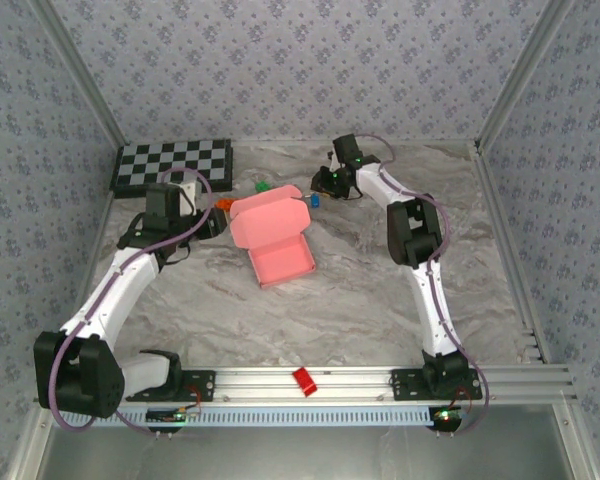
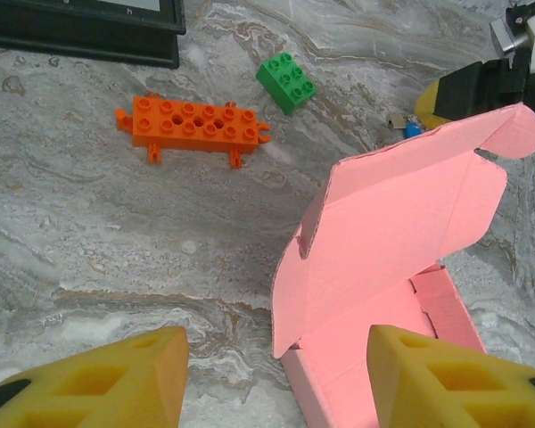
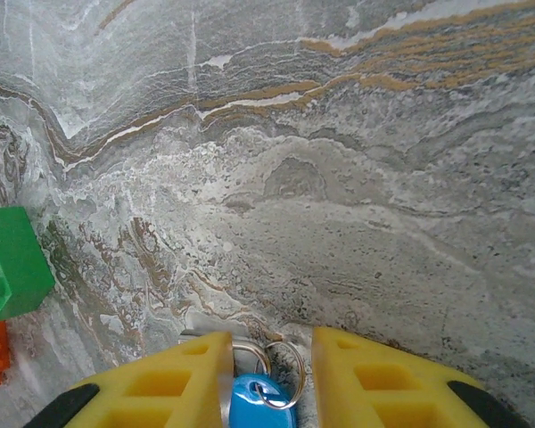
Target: Fold the paper box
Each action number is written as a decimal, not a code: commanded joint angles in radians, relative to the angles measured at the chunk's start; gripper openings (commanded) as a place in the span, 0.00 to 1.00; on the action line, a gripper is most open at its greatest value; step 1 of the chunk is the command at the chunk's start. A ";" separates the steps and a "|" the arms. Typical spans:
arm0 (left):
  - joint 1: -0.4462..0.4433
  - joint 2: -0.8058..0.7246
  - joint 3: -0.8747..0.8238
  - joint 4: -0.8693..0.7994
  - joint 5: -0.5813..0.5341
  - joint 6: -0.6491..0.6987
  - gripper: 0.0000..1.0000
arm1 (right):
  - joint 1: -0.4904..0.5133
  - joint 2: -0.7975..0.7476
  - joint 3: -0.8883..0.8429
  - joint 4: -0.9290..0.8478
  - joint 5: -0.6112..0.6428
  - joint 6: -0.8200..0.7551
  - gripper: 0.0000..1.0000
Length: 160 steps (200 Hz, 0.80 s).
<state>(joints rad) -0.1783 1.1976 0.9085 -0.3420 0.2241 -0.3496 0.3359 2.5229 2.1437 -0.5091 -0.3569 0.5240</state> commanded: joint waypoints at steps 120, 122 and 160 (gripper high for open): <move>0.005 -0.029 -0.025 0.003 0.003 0.015 0.55 | 0.021 0.016 0.015 -0.074 -0.017 -0.037 0.17; 0.005 -0.029 -0.025 0.003 0.002 0.015 0.55 | 0.022 0.016 0.013 -0.074 -0.018 -0.038 0.17; 0.005 -0.027 -0.026 0.008 0.004 0.011 0.55 | 0.022 -0.009 -0.015 -0.087 -0.016 -0.064 0.07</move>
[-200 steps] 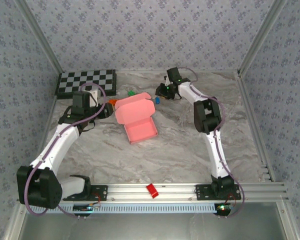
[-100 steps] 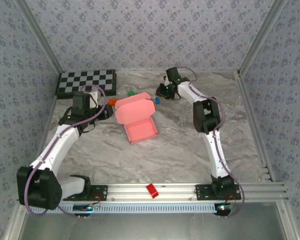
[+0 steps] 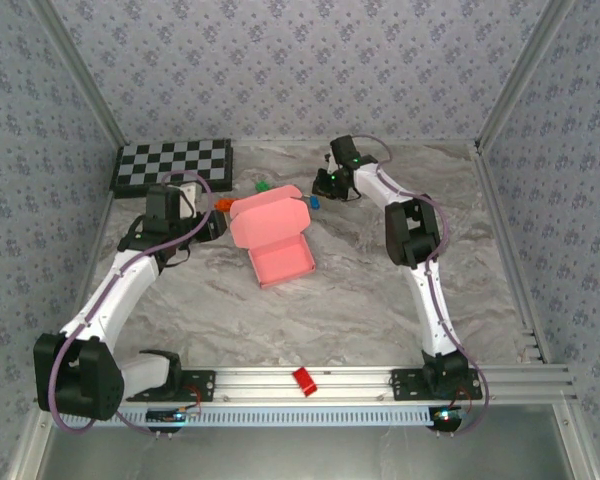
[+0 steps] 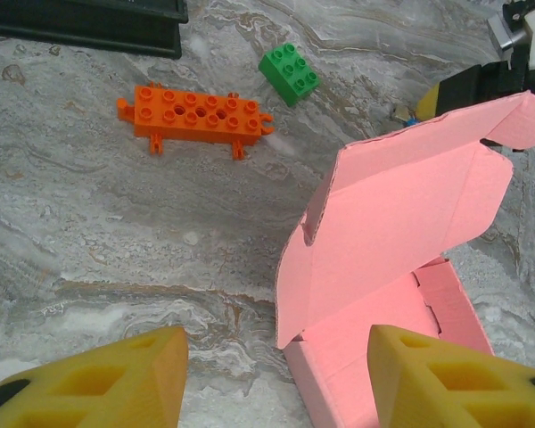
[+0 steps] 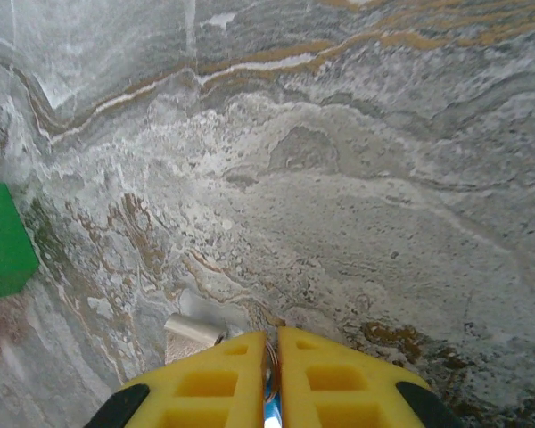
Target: Fold the paper box
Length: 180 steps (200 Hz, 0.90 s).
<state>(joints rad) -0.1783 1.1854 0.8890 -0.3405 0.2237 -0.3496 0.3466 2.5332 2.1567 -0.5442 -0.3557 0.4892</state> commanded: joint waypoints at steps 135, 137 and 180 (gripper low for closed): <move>0.005 -0.014 -0.005 0.043 0.036 -0.004 0.56 | -0.052 -0.476 -0.587 0.140 0.118 -0.110 0.00; 0.005 -0.014 -0.005 0.044 0.037 -0.003 0.56 | -0.052 -0.485 -0.598 0.144 0.121 -0.112 0.00; 0.005 -0.023 -0.013 0.058 0.045 -0.015 0.56 | -0.051 -0.693 -0.788 0.180 0.179 -0.160 0.00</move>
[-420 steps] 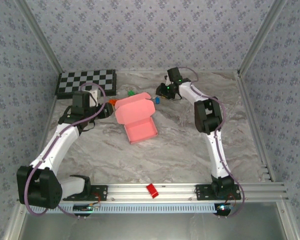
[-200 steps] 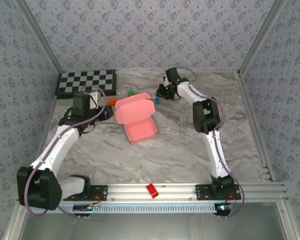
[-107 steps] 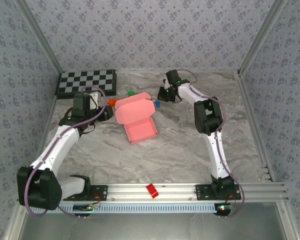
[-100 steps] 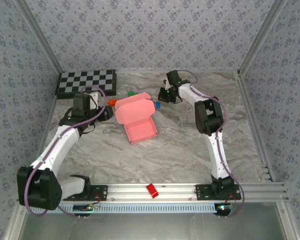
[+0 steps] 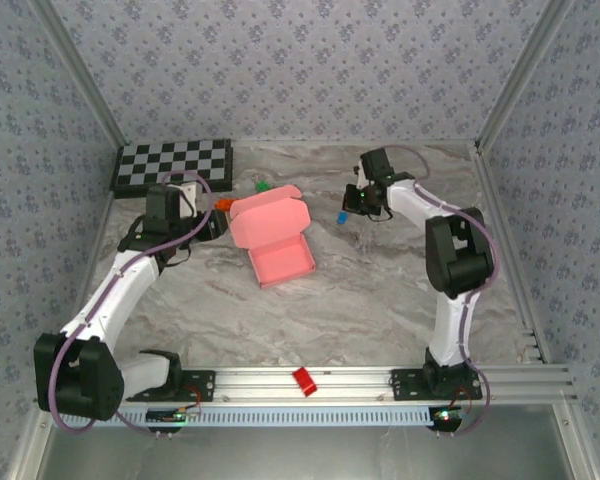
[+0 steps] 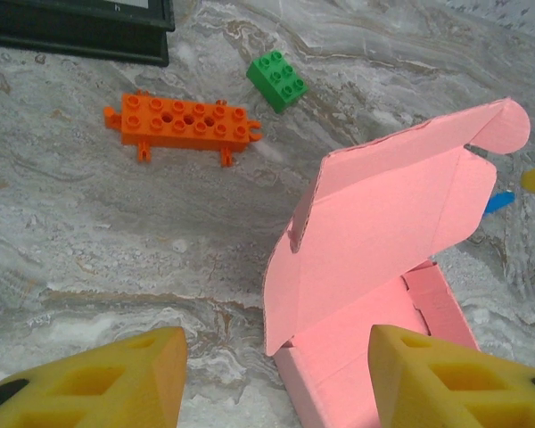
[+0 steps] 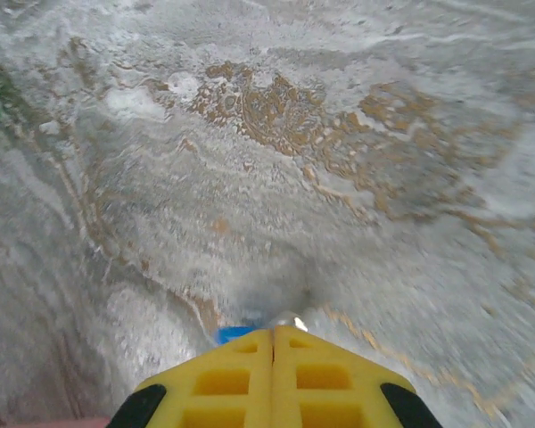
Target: Fold the paper box
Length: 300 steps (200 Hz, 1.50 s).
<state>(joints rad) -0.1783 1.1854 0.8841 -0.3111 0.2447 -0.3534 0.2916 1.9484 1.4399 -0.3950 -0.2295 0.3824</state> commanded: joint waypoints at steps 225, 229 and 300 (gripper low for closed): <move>0.007 -0.032 -0.027 0.046 0.030 -0.009 0.56 | 0.448 -0.080 -0.072 0.113 -0.062 0.021 0.00; 0.007 -0.031 -0.027 0.046 0.030 -0.009 0.56 | 0.451 -0.069 -0.064 0.114 -0.066 0.024 0.00; 0.007 -0.033 -0.027 0.035 0.033 -0.006 0.56 | 0.459 0.042 -0.015 0.075 -0.010 0.068 0.00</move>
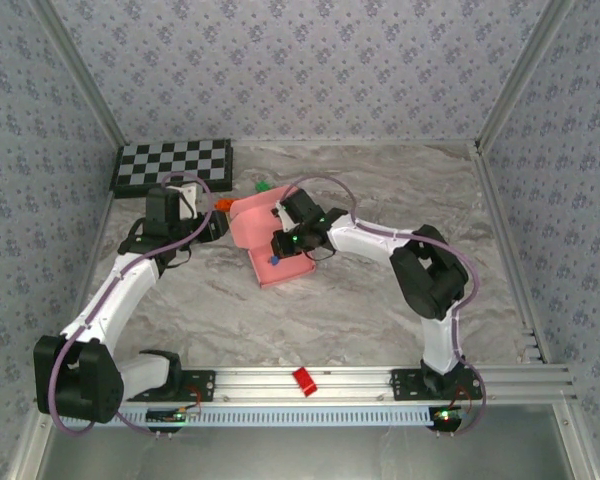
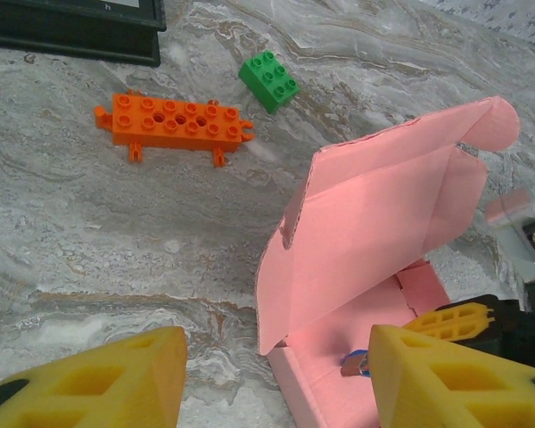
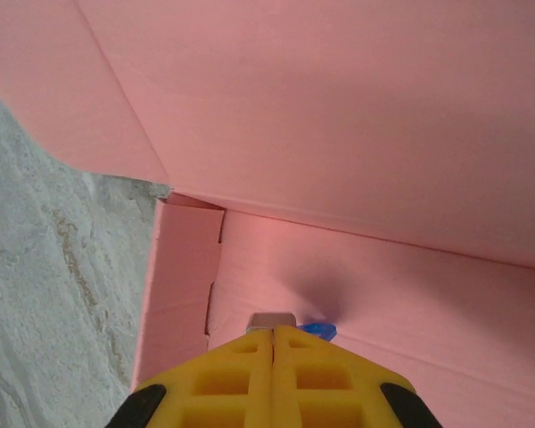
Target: Fold the paper box
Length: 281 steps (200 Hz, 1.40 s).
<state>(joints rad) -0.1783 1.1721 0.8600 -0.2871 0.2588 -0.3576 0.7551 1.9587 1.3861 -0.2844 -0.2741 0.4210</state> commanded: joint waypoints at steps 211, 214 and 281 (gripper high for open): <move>0.007 0.184 0.076 0.001 0.154 -0.006 0.56 | -0.062 -0.161 0.044 -0.146 0.241 -0.137 0.44; 0.006 0.189 0.078 0.000 0.157 -0.006 0.56 | -0.069 -0.162 0.045 -0.147 0.238 -0.140 0.44; 0.006 0.329 0.136 0.030 0.193 -0.012 0.54 | -0.191 -0.150 0.050 -0.137 0.175 -0.174 0.44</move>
<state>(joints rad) -0.1783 1.4677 0.9497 -0.2855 0.4236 -0.3618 0.5850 1.8091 1.4128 -0.4152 -0.0570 0.2783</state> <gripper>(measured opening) 0.544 0.443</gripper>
